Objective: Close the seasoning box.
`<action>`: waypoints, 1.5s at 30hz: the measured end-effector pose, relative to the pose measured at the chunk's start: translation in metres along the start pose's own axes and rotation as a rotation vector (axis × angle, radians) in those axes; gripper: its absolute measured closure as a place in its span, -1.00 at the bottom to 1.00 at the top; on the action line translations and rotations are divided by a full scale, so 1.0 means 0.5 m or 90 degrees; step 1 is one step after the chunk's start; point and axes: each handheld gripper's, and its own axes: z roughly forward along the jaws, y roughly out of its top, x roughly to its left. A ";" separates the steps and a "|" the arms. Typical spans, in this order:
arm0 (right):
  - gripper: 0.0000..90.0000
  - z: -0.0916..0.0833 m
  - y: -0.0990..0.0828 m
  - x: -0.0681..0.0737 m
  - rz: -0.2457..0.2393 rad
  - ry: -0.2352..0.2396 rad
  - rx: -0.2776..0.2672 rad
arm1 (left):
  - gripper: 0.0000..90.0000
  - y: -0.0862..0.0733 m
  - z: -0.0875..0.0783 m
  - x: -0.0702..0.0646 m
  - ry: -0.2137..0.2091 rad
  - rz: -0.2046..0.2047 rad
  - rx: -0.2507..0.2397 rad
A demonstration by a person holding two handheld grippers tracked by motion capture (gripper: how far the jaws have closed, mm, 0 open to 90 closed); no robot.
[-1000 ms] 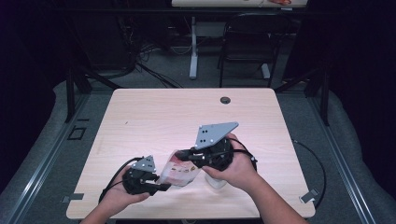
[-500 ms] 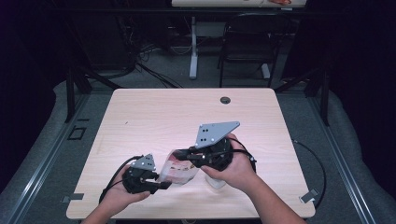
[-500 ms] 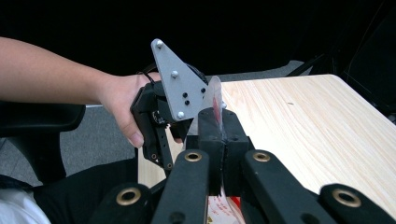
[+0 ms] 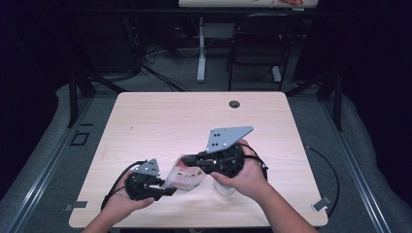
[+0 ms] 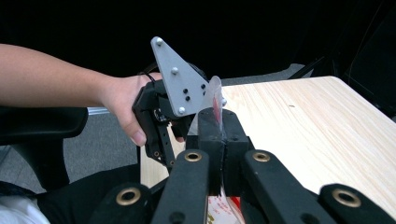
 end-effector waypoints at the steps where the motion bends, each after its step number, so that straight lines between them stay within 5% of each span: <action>1: 1.00 -0.001 -0.002 -0.002 0.002 0.002 -0.003 | 0.57 0.000 -0.002 0.000 0.001 0.001 0.003; 13: 1.00 -0.011 -0.017 -0.013 0.033 0.007 -0.026 | 0.57 0.010 -0.017 -0.002 0.009 0.008 0.023; 25: 0.98 -0.016 -0.027 -0.020 0.030 -0.009 0.005 | 0.61 0.010 -0.031 0.004 0.003 0.011 0.045; 45: 0.98 -0.023 -0.053 -0.033 0.055 -0.016 0.000 | 0.62 0.017 -0.051 0.010 0.008 0.011 0.058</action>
